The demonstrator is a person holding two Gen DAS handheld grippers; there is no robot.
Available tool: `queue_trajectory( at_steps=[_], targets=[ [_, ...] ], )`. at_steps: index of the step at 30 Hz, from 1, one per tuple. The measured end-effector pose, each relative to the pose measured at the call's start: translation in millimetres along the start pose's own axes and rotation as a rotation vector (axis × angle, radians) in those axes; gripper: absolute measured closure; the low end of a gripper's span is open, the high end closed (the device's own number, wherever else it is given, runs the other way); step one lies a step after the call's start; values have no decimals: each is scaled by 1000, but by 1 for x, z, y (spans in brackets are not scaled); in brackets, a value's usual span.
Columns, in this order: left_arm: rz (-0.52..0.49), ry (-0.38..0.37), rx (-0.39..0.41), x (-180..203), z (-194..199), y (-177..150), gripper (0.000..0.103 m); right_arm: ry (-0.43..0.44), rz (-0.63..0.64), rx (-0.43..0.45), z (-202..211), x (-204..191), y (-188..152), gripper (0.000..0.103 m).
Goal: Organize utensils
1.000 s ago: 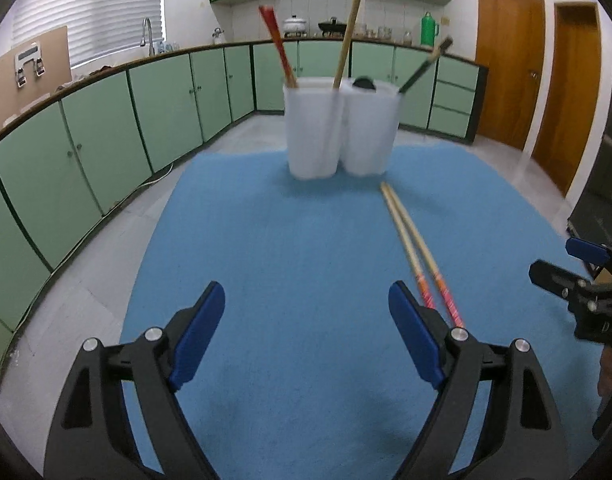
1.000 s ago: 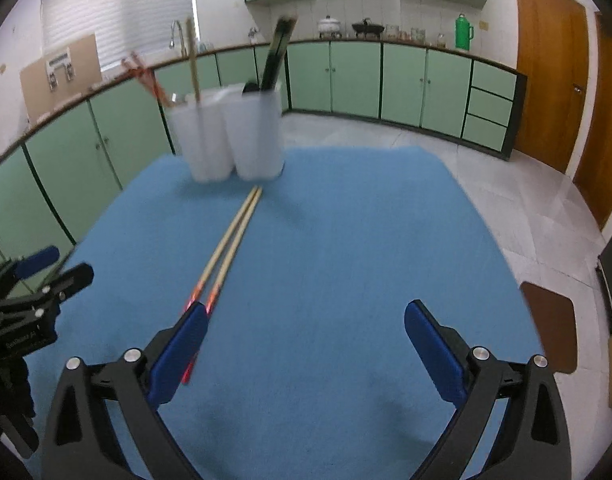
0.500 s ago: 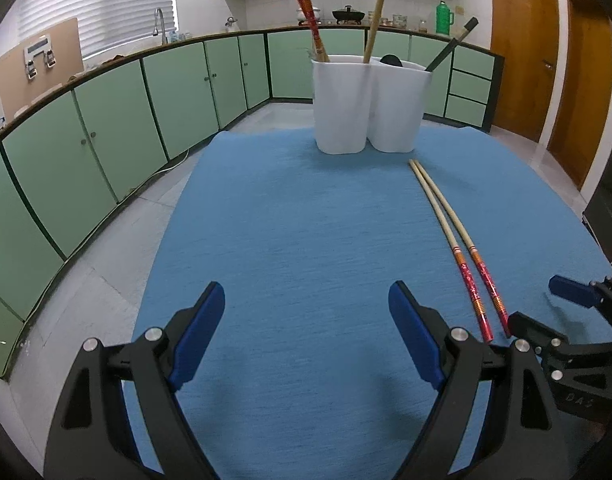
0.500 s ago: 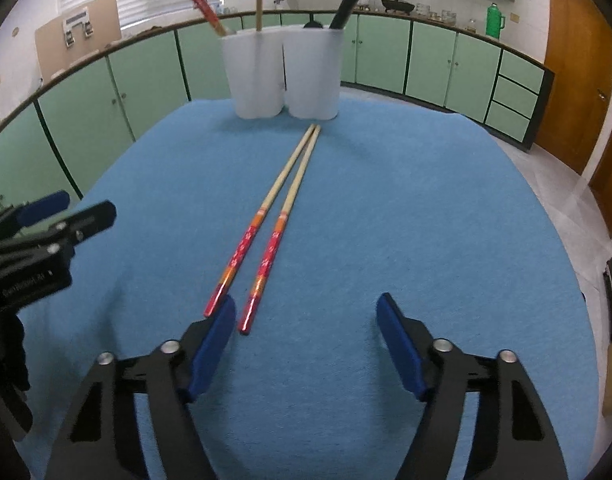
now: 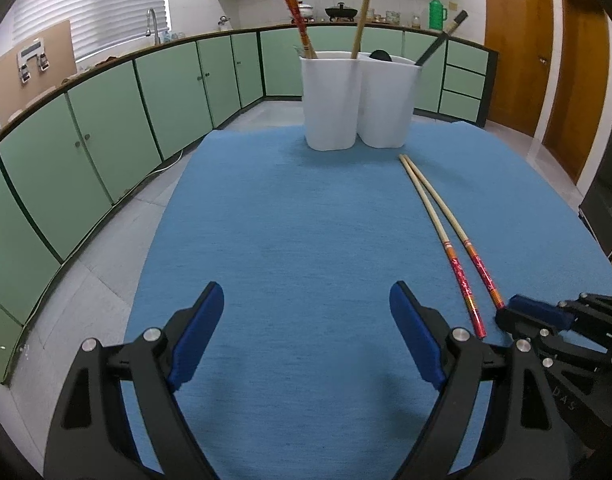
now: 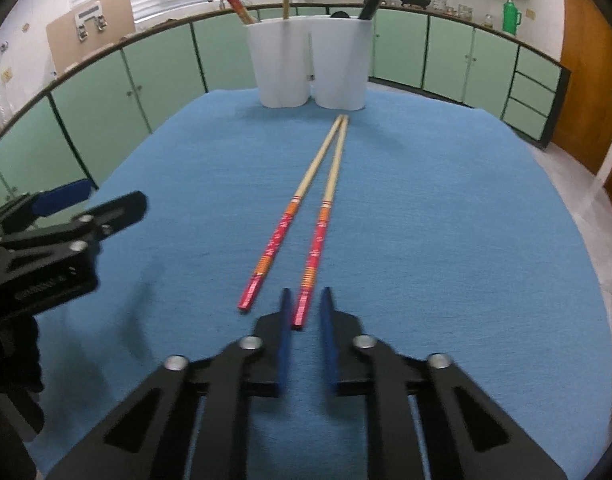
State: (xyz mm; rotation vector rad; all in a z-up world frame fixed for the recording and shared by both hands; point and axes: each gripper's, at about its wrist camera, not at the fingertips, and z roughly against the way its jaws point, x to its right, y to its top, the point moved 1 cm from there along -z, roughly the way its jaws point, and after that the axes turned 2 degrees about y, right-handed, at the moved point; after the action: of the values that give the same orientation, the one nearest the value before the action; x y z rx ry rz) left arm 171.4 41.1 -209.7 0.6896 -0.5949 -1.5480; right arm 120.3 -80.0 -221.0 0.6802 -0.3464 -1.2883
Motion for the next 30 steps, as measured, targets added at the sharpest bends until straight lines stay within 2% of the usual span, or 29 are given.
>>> queue_trajectory(
  at_steps=[4,12,18,21,26,30],
  targets=[
    [-10,-13,-3,9,1,0,20,19,-27,2,2,10,1,96],
    [-23,-70,-14,40,2,-2,20,-37,-99,46,25,56,0,97],
    [-24,-127,-43,74,-1,-8,22,-83,-136,48,29,85,-2,97],
    [-47,-136,-80,89,-7,-13,28,-82,-152,50,31,95,-1,97],
    [-25,-144,-146,99,-18,-18,43,-73,-147,57,32,99,-1,97],
    [-26,-131,-139,103,-19,-18,53,-66,-154,55,31,101,-3,97]
  ],
)
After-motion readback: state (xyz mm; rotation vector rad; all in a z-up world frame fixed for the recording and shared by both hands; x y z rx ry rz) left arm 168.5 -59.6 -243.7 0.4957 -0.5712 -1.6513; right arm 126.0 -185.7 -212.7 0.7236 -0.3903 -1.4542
